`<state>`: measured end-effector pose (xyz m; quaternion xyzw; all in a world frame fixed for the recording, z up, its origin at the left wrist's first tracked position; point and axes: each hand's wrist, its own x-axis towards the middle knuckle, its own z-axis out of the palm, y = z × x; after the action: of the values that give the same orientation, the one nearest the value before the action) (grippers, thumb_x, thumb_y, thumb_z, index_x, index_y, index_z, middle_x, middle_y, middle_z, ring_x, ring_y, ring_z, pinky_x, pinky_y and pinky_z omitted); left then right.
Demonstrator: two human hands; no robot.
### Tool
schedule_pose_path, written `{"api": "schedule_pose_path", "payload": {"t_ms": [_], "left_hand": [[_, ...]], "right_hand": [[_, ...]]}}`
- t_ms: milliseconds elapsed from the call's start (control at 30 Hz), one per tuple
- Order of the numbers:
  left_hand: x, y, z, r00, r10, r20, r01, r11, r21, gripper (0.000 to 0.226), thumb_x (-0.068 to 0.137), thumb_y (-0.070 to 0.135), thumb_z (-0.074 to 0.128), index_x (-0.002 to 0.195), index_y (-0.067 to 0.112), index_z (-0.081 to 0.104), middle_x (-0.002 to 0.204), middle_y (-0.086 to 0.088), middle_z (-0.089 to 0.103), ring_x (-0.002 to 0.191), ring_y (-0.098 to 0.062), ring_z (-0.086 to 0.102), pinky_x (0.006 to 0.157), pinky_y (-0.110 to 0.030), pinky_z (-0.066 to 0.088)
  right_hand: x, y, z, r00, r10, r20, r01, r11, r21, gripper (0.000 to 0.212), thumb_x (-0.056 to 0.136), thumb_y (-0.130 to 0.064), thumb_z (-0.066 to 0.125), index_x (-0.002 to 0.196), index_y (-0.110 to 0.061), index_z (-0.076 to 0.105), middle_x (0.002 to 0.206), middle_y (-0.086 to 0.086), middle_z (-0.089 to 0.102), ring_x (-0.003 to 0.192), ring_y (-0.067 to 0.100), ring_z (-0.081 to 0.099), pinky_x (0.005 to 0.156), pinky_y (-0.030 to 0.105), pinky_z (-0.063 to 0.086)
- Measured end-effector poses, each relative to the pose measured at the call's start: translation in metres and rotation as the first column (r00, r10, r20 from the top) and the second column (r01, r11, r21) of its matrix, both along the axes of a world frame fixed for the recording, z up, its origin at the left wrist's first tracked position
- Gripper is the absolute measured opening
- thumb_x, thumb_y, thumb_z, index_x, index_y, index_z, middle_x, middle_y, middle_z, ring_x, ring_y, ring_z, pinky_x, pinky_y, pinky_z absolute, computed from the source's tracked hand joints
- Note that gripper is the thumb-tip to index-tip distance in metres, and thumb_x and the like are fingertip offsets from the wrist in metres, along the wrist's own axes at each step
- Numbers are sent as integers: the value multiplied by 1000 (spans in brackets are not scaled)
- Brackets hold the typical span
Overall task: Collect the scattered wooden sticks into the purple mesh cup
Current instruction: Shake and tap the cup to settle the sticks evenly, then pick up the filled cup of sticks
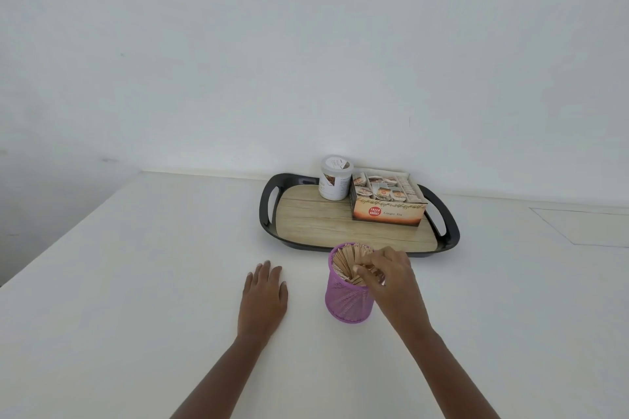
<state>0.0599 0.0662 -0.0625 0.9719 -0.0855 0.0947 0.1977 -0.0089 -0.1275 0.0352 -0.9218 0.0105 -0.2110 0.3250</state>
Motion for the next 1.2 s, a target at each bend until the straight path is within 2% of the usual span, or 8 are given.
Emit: {"api": "schedule_pose_path", "payload": {"t_ms": [167,367,500,700,867,967,1100,1200], "left_hand": [[-1,0,2,1000,3,17,-3,1000,-6,40,98,22,30,136,13,35,150,-7,31,141,-17,25,117,-31,14],[0,-1,2,1000,4,13,-4,1000,-9,40,98,21,30,136,13,35,149,-7,31,140,-17,25,118,-31,15],[0,-1,3,1000,2,10,-2,1000,-26,39,97,19,32,135,11,37,149,-8,33,140,-19,27,118,-33,16],[-1,-2,5,1000,1,9,-1,999,-54,39,97,17,35,135,8,39,149,-11,34,140,-22,28,118,-35,17],[-1,-3,5,1000,8,7,-8,999,-48,40,97,19,33,136,11,37,150,-9,32,141,-20,27,118,-33,16],[-1,-2,5,1000,11,8,-11,999,-45,40,97,19,33,136,11,37,150,-9,32,140,-19,27,118,-32,16],[-2,-2,4,1000,11,7,-11,998,-57,39,97,18,33,136,10,38,150,-9,32,140,-20,28,118,-33,15],[-1,-2,5,1000,6,3,-6,998,-56,39,97,18,34,136,11,37,150,-9,31,141,-20,27,118,-33,15]], "right_hand": [[-2,-3,8,995,-7,97,5,1000,17,8,78,-13,70,82,-6,72,80,8,68,81,21,51,77,39,45],[-6,-8,0,970,-145,194,83,952,295,3,76,-10,71,77,-11,68,72,-5,67,74,18,60,68,0,38],[-11,-4,-16,961,-190,203,113,934,340,10,75,-10,72,71,-10,63,68,-4,66,71,22,62,68,18,41],[-15,2,-25,939,-234,253,145,935,324,21,74,-6,73,68,-16,56,71,-7,57,74,23,55,68,29,40],[-18,-5,-28,917,-243,317,191,964,186,7,80,-8,68,80,-2,65,89,13,59,85,20,52,74,37,48],[-21,-7,-31,904,-263,337,191,954,233,21,88,-18,50,96,-6,65,98,8,55,92,18,52,78,33,46],[-21,-12,-45,943,-265,200,166,898,407,33,88,3,41,116,-9,53,111,1,50,106,20,53,81,23,42],[-18,-16,-58,996,-86,-19,85,878,471,61,78,15,52,132,-8,38,134,8,45,124,20,42,100,35,41]]}}
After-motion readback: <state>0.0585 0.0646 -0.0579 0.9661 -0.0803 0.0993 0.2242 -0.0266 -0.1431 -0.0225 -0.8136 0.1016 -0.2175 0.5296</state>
